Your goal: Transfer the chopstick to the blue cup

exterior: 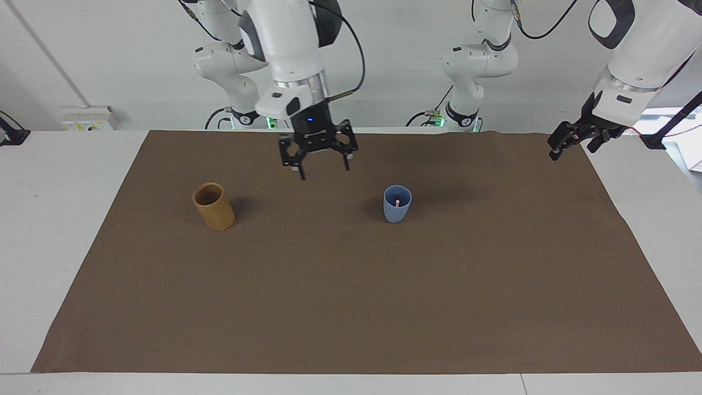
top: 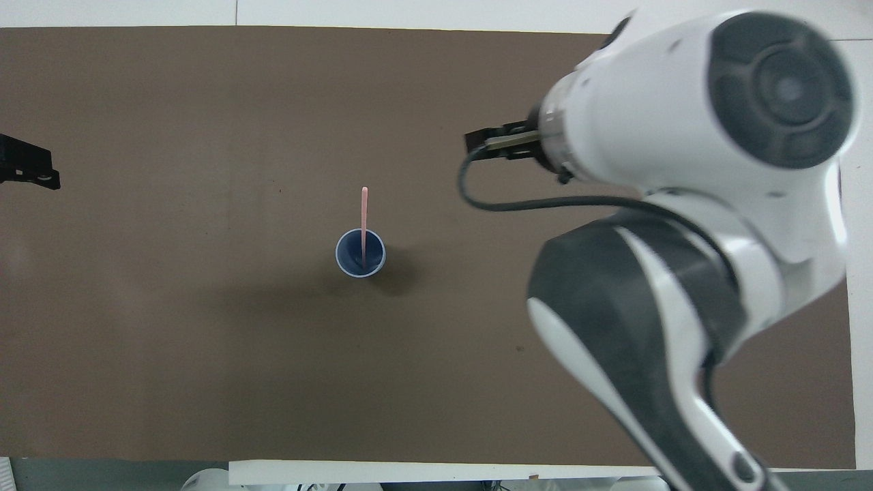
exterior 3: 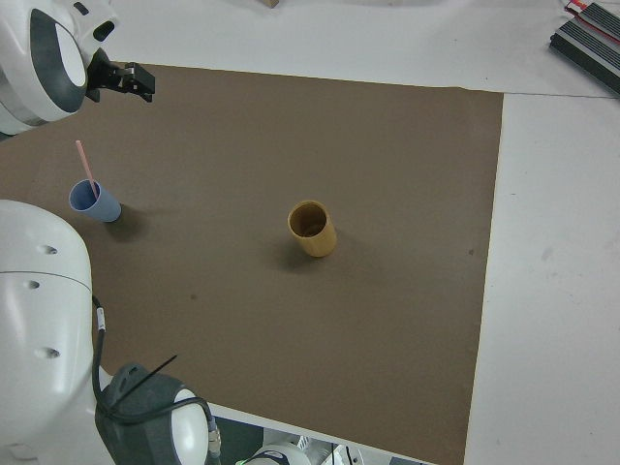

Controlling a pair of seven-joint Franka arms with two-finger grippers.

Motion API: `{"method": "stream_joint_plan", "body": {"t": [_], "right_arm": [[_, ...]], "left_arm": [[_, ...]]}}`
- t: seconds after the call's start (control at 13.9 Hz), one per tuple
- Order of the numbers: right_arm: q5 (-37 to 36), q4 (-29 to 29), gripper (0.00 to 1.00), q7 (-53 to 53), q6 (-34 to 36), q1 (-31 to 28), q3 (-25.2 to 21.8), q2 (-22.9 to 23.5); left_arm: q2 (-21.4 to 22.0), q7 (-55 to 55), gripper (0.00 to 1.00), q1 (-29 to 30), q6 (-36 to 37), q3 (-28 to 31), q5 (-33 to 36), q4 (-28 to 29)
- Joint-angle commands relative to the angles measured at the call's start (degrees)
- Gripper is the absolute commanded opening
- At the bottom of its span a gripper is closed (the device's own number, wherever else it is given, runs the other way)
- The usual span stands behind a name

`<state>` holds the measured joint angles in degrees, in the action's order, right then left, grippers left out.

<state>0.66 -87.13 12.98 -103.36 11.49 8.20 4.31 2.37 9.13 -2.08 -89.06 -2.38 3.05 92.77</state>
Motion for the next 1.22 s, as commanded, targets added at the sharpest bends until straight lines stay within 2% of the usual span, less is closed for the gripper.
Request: {"method": "stream_joint_plan", "body": {"t": [0.0, 0.22, 0.36, 0.43, 1.01, 1.15], "right_arm": [[0.14, 0.90, 1.00, -6.89, 9.98, -9.44, 0.77, -2.63], [0.39, 5.99, 1.00, -19.10, 19.83, -18.06, -0.28, -2.64], [-0.57, 7.58, 1.00, -19.75, 24.33, -21.06, -0.98, -2.64], [-1.53, 6.11, 1.00, -20.19, 24.69, -22.46, -1.60, -3.33], [-1.71, 4.33, 1.00, -20.01, 27.42, -22.39, -1.61, -4.39], [-1.89, 4.16, 1.00, -19.75, 27.51, -18.29, -4.05, -4.83]], "left_arm": [[0.44, 0.10, 1.00, -0.20, 0.90, 0.09, 0.81, 0.13], [0.44, 0.10, 1.00, -0.20, 0.90, 0.09, 0.81, 0.13], [0.44, 0.10, 1.00, -0.20, 0.90, 0.09, 0.81, 0.13], [0.44, 0.10, 1.00, -0.29, 0.90, 0.09, 0.81, 0.13], [0.44, 0.10, 1.00, -0.29, 0.90, 0.09, 0.81, 0.13], [0.44, 0.10, 1.00, -0.29, 0.90, 0.09, 0.81, 0.13]]}}
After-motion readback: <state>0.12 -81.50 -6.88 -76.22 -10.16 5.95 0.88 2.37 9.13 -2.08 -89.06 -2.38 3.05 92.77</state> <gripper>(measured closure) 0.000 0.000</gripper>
